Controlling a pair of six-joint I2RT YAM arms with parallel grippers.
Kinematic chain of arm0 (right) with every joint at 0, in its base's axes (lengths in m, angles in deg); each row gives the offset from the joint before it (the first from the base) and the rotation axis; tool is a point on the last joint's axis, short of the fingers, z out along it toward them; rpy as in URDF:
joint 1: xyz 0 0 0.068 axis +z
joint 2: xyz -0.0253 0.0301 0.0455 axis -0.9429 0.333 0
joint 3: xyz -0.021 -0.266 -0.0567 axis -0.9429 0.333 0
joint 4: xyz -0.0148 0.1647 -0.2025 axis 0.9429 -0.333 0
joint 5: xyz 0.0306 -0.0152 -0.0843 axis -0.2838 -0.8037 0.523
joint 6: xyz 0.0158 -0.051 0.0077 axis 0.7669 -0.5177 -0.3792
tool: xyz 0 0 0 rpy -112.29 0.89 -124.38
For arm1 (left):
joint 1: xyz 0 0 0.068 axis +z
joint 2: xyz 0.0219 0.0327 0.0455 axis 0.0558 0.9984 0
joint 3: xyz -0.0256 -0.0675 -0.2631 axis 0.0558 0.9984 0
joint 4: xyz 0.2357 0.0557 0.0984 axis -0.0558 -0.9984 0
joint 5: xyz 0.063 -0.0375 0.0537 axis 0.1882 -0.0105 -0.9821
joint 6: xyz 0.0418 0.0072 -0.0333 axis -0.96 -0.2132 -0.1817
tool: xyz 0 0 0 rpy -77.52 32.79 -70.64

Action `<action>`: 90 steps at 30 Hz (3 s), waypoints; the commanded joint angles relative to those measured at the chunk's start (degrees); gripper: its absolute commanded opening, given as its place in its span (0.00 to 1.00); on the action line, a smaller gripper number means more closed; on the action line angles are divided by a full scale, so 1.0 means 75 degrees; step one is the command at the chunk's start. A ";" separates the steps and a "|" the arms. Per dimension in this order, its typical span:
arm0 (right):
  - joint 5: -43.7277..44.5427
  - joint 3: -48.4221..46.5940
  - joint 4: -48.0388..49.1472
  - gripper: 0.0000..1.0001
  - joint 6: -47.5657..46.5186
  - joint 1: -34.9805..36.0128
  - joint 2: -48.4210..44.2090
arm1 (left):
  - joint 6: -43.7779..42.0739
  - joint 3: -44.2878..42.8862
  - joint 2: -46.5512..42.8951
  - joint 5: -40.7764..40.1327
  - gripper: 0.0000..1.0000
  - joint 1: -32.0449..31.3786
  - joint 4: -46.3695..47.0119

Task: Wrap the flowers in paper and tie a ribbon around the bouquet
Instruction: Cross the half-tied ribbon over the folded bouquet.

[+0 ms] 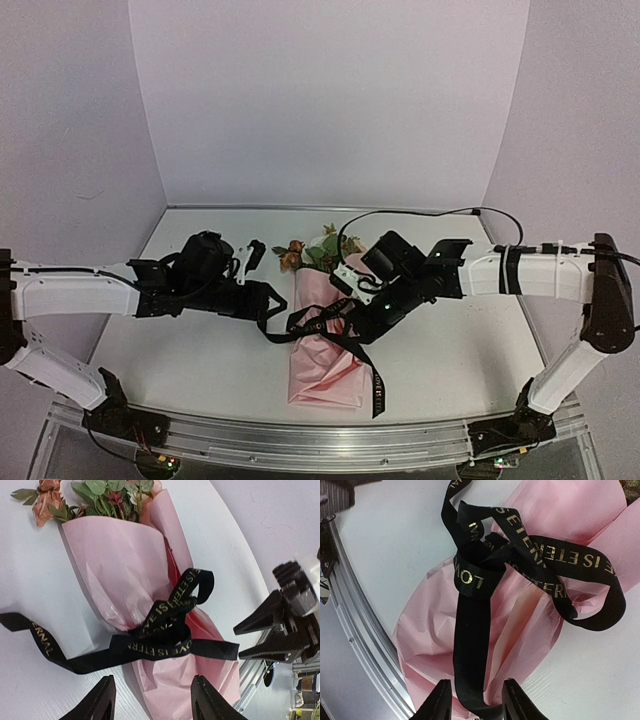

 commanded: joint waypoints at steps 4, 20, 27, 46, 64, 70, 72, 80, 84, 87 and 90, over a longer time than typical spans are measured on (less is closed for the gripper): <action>0.0085 0.0167 0.0128 0.26 0.0038 0.0057 0.0010 | -0.1119 -0.1770 0.1190 0.0825 0.53 0.0680 -0.0004; -0.0132 0.0711 0.0738 0.20 0.0607 0.0055 -0.0399 | -0.1924 -0.3788 0.3387 0.2169 0.51 0.0843 -0.0106; 0.0043 0.0867 0.0909 0.07 0.0785 0.0057 -0.0648 | -0.2096 -0.4102 0.3810 0.2626 0.48 0.0834 -0.0255; 0.1562 0.1371 0.0972 0.00 0.1948 -0.0030 -0.1098 | -0.3532 -0.5528 0.5306 0.1585 0.50 0.0113 -0.1562; 0.1721 0.1211 0.1034 0.00 0.1804 -0.0323 -0.0974 | -0.3989 -0.5894 0.5727 0.1003 0.22 -0.0204 -0.1946; 0.1556 0.1003 0.1158 0.00 0.1710 -0.0392 -0.0785 | -0.3964 -0.5555 0.5333 0.1162 0.00 -0.0195 -0.1542; 0.1447 0.0944 0.1268 0.00 0.1639 -0.0391 -0.0712 | -0.3943 -0.5418 0.5156 0.1288 0.00 -0.0190 -0.1383; 0.1114 0.0862 0.2164 0.00 0.1593 -0.0523 -0.0290 | -0.3623 -0.4867 0.4558 0.2300 0.00 0.0069 -0.0774; 0.1260 0.0949 0.2747 0.00 0.1647 -0.0532 -0.0092 | -0.3491 -0.4743 0.4470 0.2684 0.00 0.0166 -0.0666; 0.1602 0.1060 0.3146 0.00 0.1686 -0.0531 0.0035 | -0.3348 -0.4701 0.4470 0.2892 0.00 0.0264 -0.0614; 0.1905 0.1103 0.3464 0.00 0.1754 -0.0531 0.0197 | -0.3210 -0.4650 0.4465 0.3146 0.00 0.0341 -0.0549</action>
